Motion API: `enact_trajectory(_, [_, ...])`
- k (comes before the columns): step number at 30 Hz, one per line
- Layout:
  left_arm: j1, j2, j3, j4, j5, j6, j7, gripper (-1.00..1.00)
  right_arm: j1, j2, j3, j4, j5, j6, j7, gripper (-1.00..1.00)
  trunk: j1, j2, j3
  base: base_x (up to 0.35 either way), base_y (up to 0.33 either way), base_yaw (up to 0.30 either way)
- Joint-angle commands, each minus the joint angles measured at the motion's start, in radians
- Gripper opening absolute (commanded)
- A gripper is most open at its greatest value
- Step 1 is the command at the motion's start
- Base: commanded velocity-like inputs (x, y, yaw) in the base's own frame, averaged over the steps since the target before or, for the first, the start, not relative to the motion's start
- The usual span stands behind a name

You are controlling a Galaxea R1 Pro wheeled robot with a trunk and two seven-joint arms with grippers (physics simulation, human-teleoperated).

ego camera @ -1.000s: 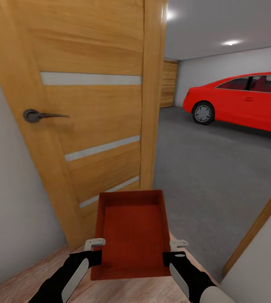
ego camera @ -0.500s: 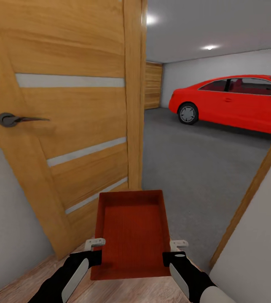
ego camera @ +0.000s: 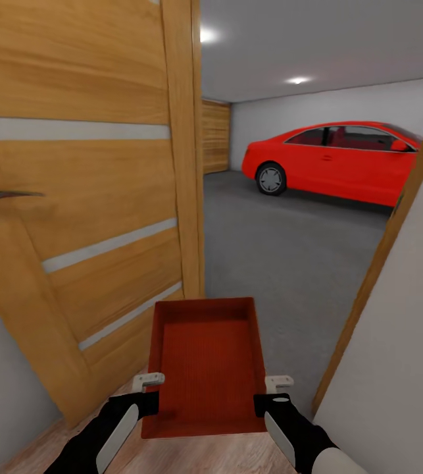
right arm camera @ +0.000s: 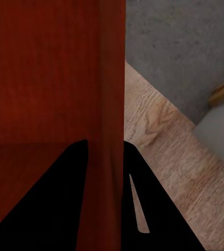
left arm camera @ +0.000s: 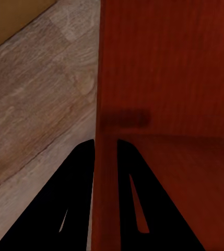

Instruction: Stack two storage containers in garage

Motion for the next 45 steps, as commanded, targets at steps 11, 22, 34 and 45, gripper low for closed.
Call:
enact_trajectory(11, [-0.001,0.002,0.005,-0.014,0.002,-0.08,0.009,-1.0,0.0,-0.001,0.0,0.0,-0.011,0.005,-0.005,-1.0,0.0,0.0,0.002,0.217,0.208,-0.082])
enact_trajectory(22, [-0.001,0.002,0.005,-0.014,0.002,-0.08,0.009,-1.0,0.0,-0.001,0.0,0.0,-0.011,0.005,-0.005,-1.0,0.0,0.0,0.007,0.063,0.057,-0.096])
enact_trajectory(34, [-0.001,0.002,0.005,-0.014,0.002,-0.08,0.009,-1.0,0.0,-0.001,0.0,0.0,-0.011,0.005,-0.005,-1.0,0.0,0.0,0.017,0.002,0.002,-0.191])
enact_trajectory(45, [-0.001,0.002,0.005,-0.014,0.002,-0.08,0.009,-1.0,0.0,-0.001,0.0,0.0,-0.011,0.005,-0.005,-1.0,0.0,0.0,0.027,0.0,0.0,-0.195])
